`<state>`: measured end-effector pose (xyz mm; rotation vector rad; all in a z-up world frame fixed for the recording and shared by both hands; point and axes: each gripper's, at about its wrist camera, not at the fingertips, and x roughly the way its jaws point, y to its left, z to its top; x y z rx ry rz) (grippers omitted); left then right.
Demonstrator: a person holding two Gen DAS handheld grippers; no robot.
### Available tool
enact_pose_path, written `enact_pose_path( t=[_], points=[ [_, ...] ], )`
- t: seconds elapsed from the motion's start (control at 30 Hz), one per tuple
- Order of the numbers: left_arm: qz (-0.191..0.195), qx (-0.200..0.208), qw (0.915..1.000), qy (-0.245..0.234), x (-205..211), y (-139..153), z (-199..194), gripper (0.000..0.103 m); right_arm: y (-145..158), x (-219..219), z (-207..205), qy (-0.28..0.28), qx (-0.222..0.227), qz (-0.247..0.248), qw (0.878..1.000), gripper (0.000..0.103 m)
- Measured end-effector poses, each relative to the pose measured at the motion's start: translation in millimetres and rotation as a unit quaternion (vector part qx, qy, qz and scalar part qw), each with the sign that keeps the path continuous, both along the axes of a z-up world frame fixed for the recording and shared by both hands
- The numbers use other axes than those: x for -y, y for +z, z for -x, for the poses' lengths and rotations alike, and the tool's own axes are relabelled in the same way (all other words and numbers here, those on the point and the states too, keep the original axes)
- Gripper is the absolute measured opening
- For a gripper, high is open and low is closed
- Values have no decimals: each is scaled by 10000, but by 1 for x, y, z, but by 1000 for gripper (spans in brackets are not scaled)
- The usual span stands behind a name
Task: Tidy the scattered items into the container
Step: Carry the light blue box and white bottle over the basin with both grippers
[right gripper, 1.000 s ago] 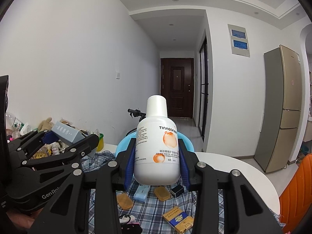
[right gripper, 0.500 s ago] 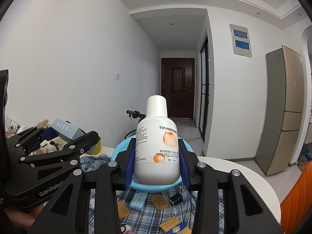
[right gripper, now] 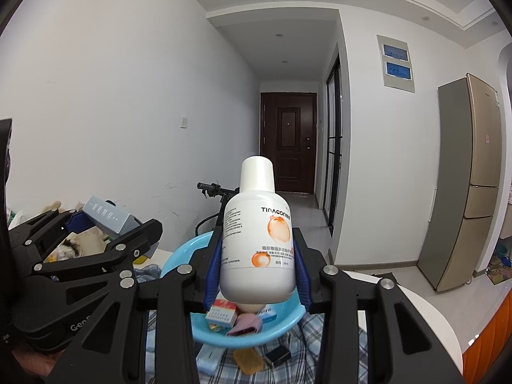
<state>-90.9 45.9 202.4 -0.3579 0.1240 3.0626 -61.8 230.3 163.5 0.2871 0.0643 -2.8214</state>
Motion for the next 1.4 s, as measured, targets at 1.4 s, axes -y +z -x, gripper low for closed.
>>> enact_pose_path(
  t=[1.4],
  points=[
    [-560, 462, 9970, 270, 42, -53, 225, 66, -15, 5, 200, -12, 227, 175, 9996, 38]
  ],
)
